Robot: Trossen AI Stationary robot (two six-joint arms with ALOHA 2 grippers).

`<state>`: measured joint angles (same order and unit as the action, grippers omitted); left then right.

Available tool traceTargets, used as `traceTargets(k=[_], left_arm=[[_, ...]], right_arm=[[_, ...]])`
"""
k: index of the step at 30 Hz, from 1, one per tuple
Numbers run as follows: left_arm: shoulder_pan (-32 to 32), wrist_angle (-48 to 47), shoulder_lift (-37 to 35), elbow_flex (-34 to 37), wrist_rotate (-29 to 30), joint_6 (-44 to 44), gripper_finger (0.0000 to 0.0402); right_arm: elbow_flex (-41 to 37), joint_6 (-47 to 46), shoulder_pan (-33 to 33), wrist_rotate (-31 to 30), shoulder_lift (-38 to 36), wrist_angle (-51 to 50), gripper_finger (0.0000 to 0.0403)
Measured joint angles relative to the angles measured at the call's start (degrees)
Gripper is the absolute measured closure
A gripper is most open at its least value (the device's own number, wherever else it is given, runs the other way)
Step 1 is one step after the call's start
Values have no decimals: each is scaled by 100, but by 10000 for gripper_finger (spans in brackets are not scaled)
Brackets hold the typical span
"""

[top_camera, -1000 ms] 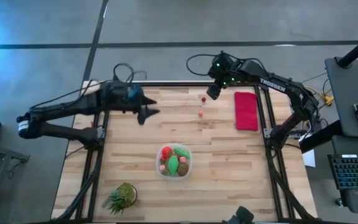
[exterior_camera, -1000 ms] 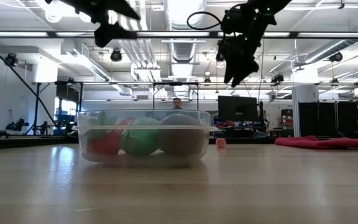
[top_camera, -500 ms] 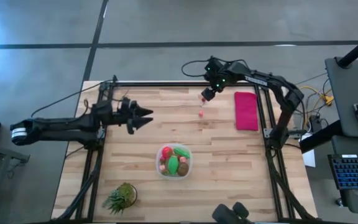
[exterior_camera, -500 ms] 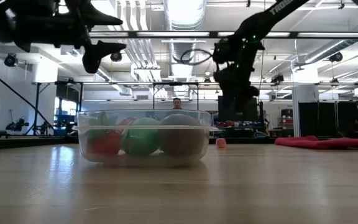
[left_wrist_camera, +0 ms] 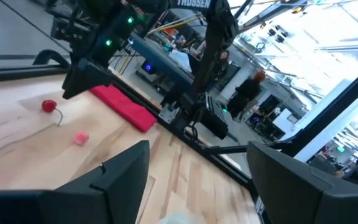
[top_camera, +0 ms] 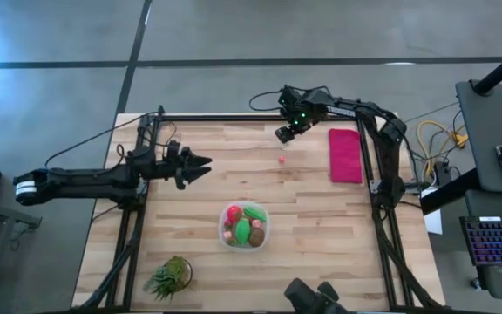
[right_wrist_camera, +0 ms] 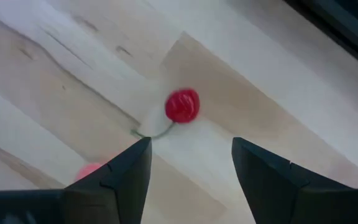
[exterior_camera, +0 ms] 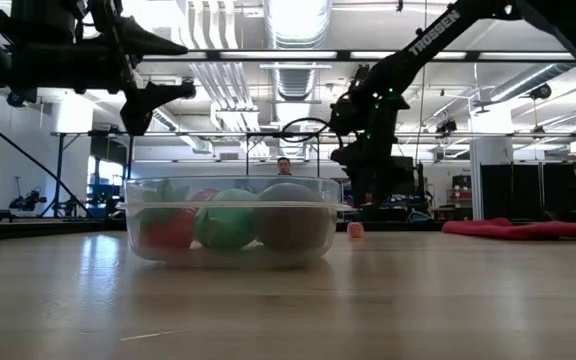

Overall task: Pick and placing Produce into tupperware
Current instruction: Put the red cherry into the bin

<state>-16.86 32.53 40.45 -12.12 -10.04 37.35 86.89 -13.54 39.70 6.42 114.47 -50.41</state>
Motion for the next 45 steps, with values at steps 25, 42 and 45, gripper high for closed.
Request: traceTargets(k=[25,42,45], left_arm=[[4,89,-573,541,-122,-21,146],[4,692,-925,1163,-304,-21,146],[4,691,-845,1163,-319,-21,146]], right_arm=[[376,-255,-96,104,677,-2,188],[376,-251,-96,104,683,201,188],[376,-251,-96,104,683,197,188]])
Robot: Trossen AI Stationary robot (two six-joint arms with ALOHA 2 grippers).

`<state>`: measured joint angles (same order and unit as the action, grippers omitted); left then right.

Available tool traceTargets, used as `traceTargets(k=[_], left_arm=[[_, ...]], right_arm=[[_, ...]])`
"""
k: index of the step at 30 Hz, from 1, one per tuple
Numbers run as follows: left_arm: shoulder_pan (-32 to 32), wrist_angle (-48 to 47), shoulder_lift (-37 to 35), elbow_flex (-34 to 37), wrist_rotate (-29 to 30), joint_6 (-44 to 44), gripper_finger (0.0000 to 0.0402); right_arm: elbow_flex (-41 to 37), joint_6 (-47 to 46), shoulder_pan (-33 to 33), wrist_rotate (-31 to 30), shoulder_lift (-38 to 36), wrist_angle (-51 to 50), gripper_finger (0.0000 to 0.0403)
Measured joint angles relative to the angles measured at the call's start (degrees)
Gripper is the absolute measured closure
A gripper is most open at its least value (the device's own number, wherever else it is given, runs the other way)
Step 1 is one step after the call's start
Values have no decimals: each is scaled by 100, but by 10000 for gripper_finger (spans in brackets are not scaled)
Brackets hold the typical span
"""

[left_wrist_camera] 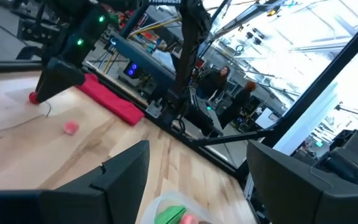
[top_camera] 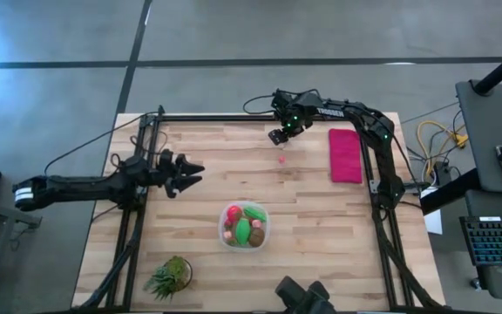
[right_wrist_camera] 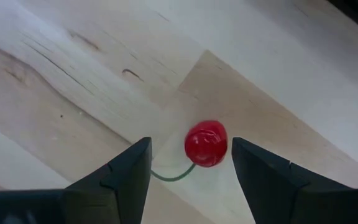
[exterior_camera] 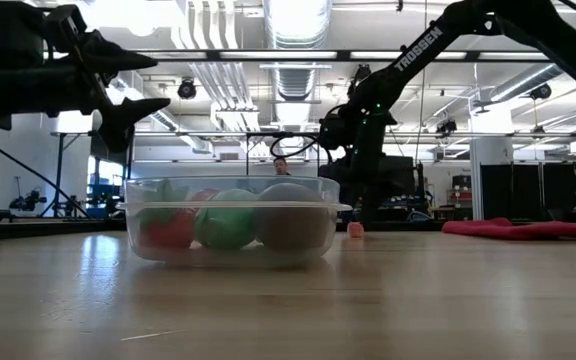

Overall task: Pick and placing Produce into tupperware
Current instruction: Put the red cherry into the bin

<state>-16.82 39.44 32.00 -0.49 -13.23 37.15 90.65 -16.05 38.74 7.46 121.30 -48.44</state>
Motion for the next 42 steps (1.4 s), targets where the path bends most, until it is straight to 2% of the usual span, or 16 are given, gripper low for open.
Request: traceTargets(k=[15,42], left_arm=[[0,43,51,9,-13,11,146],[-2,35,47,20,-32,14,146]], right_arm=[[-2,-79,0,-65,0,-22,237],[-216,-304,-22,-146,86,98,239]])
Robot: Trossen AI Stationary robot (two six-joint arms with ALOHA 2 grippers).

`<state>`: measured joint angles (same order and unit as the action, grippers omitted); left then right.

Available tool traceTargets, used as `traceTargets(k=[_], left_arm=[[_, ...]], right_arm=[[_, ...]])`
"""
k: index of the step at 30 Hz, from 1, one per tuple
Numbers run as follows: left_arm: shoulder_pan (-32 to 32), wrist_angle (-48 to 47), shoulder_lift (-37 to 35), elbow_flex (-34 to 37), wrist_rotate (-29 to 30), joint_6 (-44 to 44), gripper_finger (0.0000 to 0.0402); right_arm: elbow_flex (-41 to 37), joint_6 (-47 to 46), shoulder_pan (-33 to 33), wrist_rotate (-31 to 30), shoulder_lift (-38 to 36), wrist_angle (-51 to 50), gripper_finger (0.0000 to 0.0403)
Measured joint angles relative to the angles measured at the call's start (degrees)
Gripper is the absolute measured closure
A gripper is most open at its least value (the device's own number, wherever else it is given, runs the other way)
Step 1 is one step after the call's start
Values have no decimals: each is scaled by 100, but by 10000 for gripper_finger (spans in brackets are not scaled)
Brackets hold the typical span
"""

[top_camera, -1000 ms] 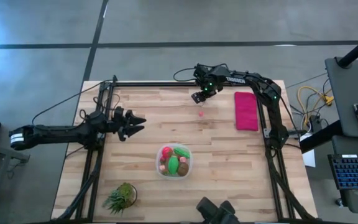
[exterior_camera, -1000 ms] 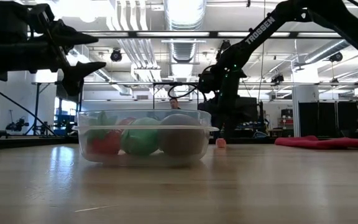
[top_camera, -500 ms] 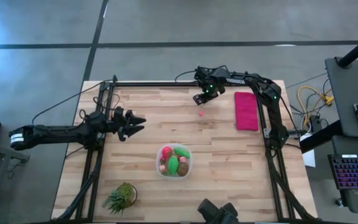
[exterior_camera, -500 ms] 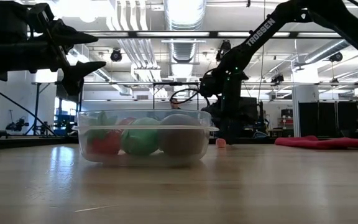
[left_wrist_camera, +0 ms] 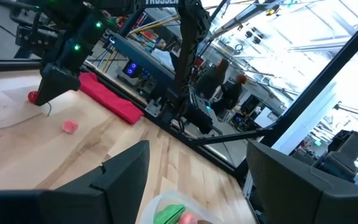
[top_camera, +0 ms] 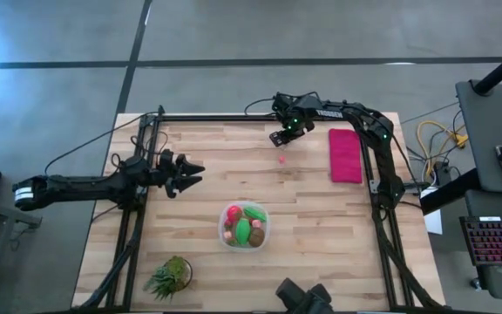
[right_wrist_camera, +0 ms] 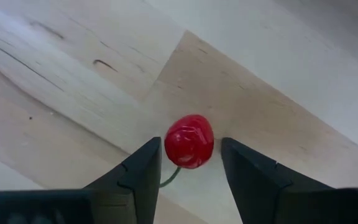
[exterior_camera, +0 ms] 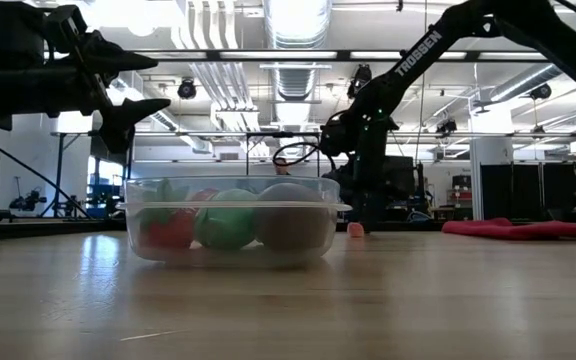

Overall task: Pick and placing Produce into tupperware
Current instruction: Put the red cherry into the bin

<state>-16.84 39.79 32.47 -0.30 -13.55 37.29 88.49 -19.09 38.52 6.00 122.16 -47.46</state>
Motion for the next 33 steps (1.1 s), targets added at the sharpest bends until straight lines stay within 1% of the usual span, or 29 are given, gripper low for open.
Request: traceTargets(k=[5,13,18,22,26,33], left_arm=[[-2,0,0,2,-39,10,146],[-2,-2,0,2,-36,8,146],[-2,-2,1,2,-32,8,146],[-2,-2,2,2,-32,8,146],[-2,-7,2,2,-30,8,146],[-2,-7,2,2,-8,84,146]], right_arm=[[5,4,-7,-7,6,9,248],[125,63,-22,20,25,58,283],[126,66,-21,32,25,58,298],[129,61,-41,58,25,29,301],[129,59,-91,297,15,-27,301],[129,69,-170,301,-18,-25,302]])
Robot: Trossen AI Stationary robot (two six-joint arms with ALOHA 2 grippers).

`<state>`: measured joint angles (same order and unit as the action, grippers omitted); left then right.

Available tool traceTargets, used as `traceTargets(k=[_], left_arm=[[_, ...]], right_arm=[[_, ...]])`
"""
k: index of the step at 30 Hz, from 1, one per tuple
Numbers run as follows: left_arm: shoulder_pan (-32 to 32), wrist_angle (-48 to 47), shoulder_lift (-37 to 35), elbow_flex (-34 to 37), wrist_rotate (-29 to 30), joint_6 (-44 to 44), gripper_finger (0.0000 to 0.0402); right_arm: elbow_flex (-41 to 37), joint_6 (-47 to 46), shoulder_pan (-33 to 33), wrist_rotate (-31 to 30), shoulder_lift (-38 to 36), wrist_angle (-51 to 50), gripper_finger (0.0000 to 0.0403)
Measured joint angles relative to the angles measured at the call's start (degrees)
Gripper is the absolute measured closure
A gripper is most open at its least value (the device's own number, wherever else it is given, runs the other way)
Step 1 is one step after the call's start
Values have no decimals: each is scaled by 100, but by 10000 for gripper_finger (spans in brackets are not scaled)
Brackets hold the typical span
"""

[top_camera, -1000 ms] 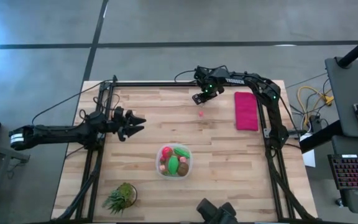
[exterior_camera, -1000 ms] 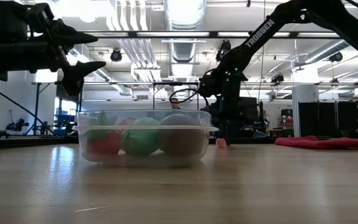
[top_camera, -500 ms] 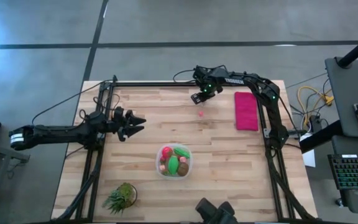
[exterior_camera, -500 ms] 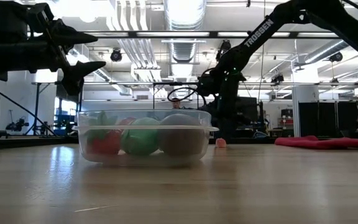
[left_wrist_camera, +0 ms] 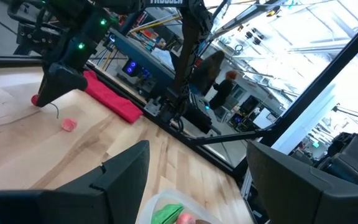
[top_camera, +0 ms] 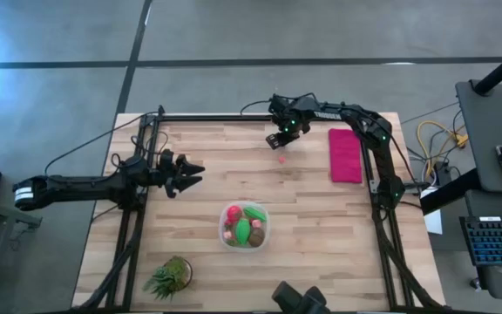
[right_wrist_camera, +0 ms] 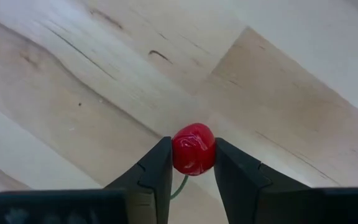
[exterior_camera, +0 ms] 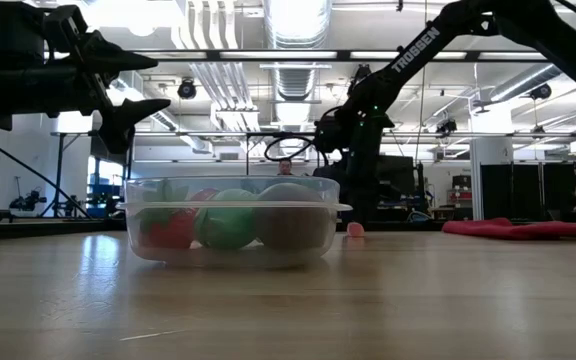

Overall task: Pick and placing Produce into tupperware
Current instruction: Put the red cherry into the bin

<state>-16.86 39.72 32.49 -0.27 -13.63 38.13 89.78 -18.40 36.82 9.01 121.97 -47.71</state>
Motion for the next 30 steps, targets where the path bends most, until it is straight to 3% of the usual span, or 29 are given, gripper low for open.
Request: traceTargets(k=[7,14,18,24,30], left_arm=[[0,-4,0,0,-4,57,146],[0,-13,11,0,-12,127,146],[4,-46,132,0,-42,183,146],[4,-12,346,-4,-115,237,146],[4,132,269,-32,-1450,487,146]], right_arm=[[182,349,-7,335,-166,-213,302],[940,1140,-135,1729,-505,-1100,302],[1425,1489,-448,1801,-696,-1649,302],[1900,1300,-1072,1798,-758,-1669,299],[1813,1131,-1898,1521,-758,-1664,300]])
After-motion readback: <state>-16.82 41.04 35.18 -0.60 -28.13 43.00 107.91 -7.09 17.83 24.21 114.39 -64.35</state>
